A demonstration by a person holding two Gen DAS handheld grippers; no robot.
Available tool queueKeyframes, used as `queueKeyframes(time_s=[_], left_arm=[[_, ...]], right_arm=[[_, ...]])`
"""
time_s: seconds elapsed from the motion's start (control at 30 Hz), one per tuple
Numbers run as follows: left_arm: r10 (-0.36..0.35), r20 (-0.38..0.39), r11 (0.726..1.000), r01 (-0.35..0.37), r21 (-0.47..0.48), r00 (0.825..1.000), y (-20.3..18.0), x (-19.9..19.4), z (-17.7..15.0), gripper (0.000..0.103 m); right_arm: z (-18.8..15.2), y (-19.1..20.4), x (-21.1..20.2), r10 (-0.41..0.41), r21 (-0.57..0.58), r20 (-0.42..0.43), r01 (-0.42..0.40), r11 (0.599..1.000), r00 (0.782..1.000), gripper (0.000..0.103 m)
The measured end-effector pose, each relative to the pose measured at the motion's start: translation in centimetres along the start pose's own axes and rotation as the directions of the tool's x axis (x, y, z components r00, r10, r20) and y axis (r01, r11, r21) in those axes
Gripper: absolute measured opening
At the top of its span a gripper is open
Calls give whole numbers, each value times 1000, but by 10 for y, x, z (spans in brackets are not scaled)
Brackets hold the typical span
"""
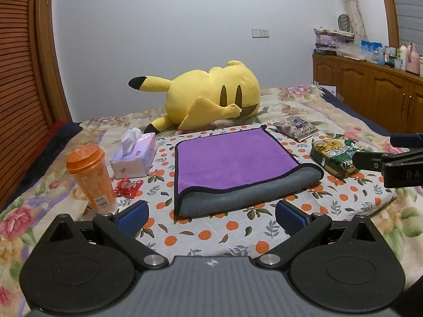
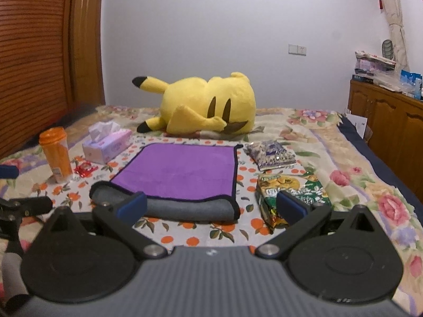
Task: Fold towel
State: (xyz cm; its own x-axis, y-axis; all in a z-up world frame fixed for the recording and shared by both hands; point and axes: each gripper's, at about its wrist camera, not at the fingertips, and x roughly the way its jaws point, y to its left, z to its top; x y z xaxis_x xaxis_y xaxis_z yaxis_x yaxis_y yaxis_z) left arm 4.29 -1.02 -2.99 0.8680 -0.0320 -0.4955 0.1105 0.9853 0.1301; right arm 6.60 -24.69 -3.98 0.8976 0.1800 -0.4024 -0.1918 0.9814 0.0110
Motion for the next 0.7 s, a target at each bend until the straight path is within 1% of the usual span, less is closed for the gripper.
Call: queueKeyframes(time_s=[0.47,0.63,0.7], left_arm=[[-4,-60,1000,3,-11,998,12,42,8,103],[-11,-75,1000,10,-17,997,15,56,10,103],[-12,-79,1000,11,-18,997,16,61,10,103]], right_arm=[[4,1,29,12,-32,-58,-14,999,998,103],[11,0,37,22,-29,-62,-23,999,998,103],[15,0,40,14,-32,-63,-16,999,998,103]])
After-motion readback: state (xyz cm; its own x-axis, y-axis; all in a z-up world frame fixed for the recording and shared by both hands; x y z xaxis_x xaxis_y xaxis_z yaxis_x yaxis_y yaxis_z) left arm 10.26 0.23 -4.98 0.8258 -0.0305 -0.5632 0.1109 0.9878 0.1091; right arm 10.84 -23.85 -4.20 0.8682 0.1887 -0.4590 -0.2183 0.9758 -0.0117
